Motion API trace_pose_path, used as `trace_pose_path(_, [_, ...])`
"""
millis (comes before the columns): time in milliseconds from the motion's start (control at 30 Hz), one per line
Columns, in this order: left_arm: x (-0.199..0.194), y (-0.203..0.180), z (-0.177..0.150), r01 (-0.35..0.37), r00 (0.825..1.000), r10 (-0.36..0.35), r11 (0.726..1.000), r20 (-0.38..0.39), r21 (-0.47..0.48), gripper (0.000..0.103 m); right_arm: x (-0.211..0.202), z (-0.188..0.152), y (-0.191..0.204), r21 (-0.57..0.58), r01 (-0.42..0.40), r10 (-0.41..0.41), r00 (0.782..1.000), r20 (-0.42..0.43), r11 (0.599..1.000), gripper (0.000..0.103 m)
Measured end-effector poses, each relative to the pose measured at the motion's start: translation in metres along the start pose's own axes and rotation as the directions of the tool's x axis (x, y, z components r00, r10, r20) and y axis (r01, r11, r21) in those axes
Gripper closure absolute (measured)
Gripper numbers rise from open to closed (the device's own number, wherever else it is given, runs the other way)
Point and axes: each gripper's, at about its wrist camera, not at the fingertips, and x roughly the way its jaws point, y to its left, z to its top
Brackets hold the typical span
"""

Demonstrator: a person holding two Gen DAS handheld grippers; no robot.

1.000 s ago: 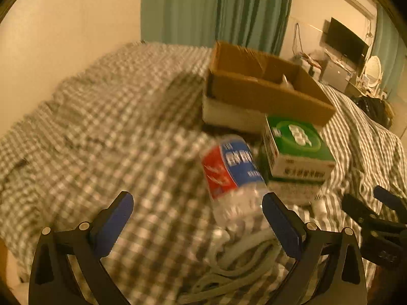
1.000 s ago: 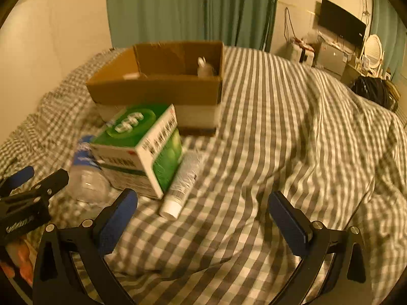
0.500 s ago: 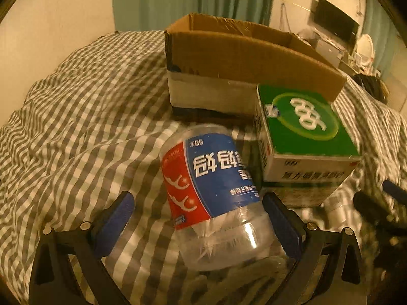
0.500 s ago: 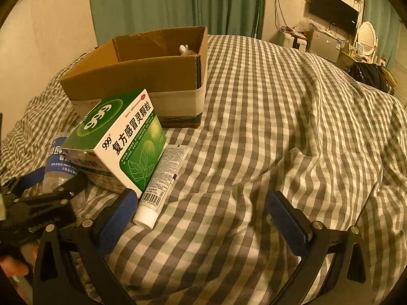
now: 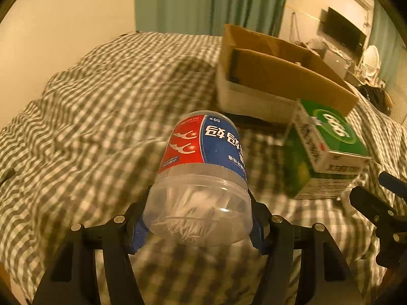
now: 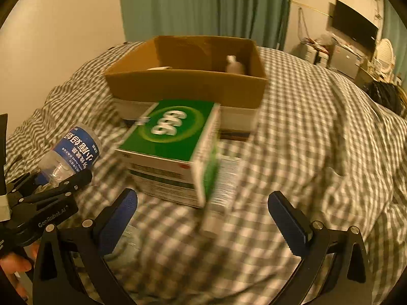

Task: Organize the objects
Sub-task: 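Grasp the clear plastic jar with the left gripper while the right grasps the green medicine box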

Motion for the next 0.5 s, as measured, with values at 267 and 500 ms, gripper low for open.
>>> trace_pose_path(267, [0.012, 0.022, -0.009, -0.017, 1.000, 0.016, 0.999, -0.023, -0.040, 0.038, 0.034, 0.024, 0.034, -0.027, 0.021, -0.022, 0.999, -0.038, 0.999, 0.000])
trace_pose_path(500, [0.014, 0.022, -0.006, -0.026, 0.999, 0.025, 0.999, -0.021, -0.036, 0.038, 0.054, 0.030, 0.030, -0.024, 0.007, -0.008, 0.998, -0.057, 1.000, 0.017])
